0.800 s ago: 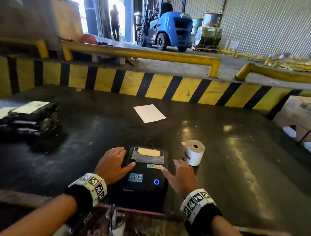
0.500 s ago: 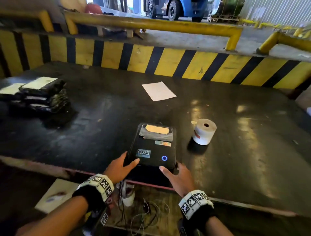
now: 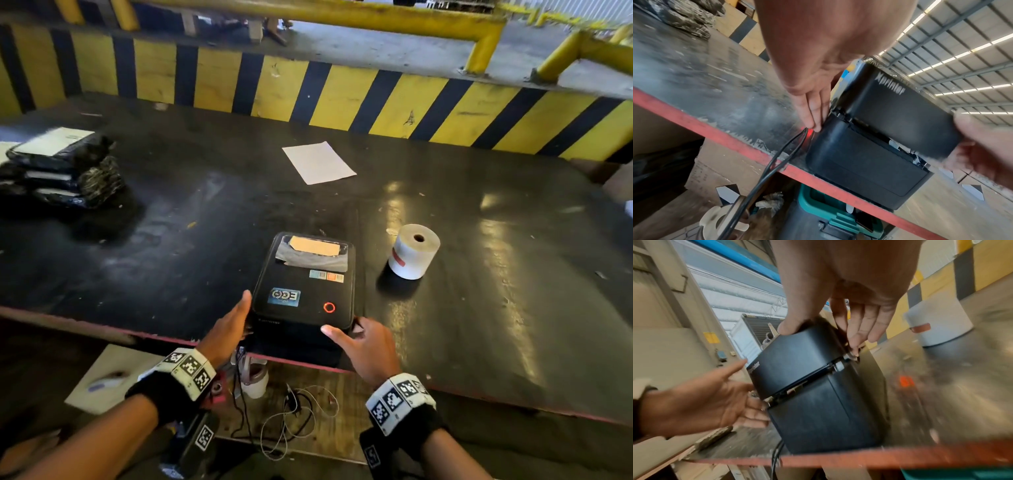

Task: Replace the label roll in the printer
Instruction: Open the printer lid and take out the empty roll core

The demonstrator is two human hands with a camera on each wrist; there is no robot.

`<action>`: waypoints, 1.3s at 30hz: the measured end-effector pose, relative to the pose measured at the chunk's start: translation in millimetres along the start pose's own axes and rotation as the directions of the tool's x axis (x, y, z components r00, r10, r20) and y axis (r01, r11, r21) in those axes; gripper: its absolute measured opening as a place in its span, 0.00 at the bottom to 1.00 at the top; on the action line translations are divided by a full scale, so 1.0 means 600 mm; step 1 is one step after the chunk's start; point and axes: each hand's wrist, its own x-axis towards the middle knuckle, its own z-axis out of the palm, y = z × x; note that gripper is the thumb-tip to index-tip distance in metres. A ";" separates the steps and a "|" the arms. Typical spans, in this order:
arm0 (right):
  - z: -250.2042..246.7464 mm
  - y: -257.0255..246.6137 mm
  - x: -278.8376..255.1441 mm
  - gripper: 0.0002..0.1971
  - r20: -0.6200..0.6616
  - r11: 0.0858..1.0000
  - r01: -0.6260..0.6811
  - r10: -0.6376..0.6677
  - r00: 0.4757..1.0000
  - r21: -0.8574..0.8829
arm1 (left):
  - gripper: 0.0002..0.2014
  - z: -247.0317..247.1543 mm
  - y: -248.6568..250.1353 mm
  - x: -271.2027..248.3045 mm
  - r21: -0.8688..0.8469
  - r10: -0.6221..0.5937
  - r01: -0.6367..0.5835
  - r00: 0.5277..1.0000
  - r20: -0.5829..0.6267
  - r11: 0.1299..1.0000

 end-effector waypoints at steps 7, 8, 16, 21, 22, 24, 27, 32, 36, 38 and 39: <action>-0.095 -0.115 0.163 0.37 -0.103 0.996 -0.026 0.017 0.995 -0.086 | 0.21 -0.011 0.012 0.031 0.175 -0.002 0.002 1.000 -0.004 0.985; -0.102 -0.130 0.192 0.38 -0.129 0.995 -0.045 0.034 0.991 -0.086 | 0.20 -0.015 0.015 0.039 0.267 0.019 -0.023 1.000 0.020 0.963; -0.095 -0.141 0.290 0.32 -0.266 0.998 0.056 -0.054 0.962 -0.001 | 0.18 -0.051 0.064 0.102 0.650 0.092 -0.160 0.986 0.137 0.743; -0.088 -0.113 0.283 0.19 -0.269 0.985 0.126 -0.090 0.959 0.121 | 0.19 -0.035 0.099 0.151 0.673 0.310 -0.267 0.949 0.059 0.689; -0.085 -0.104 0.271 0.19 -0.270 0.978 0.119 -0.070 0.960 0.170 | 0.23 -0.028 0.097 0.162 0.686 0.335 -0.293 0.939 0.075 0.666; -0.068 -0.075 0.246 0.17 -0.280 0.980 0.099 -0.047 0.959 0.174 | 0.30 -0.015 0.096 0.183 0.743 0.355 -0.318 0.928 0.115 0.589; -0.033 -0.013 0.220 0.19 0.016 0.956 0.136 -0.137 0.991 -0.260 | 0.30 -0.006 0.097 0.208 0.825 0.369 -0.318 0.918 0.145 0.467; 0.000 0.027 0.207 0.29 0.289 0.855 0.280 -0.161 0.944 -0.437 | 0.22 -0.014 0.107 0.227 0.749 0.379 -0.355 0.913 0.150 0.559; -0.012 0.046 0.215 0.21 0.226 0.921 0.303 -0.249 0.942 -0.247 | 0.15 -0.015 0.144 0.206 0.535 0.431 -0.417 0.896 0.107 0.735; -0.030 0.043 0.213 0.17 0.114 0.958 0.285 -0.282 0.952 -0.010 | 0.17 -0.008 0.177 0.185 0.428 0.398 -0.391 0.914 0.078 0.815; -0.042 0.038 0.211 0.14 0.053 0.955 0.260 -0.270 0.962 0.143 | 0.17 -0.002 0.192 0.175 0.389 0.380 -0.371 0.923 0.056 0.843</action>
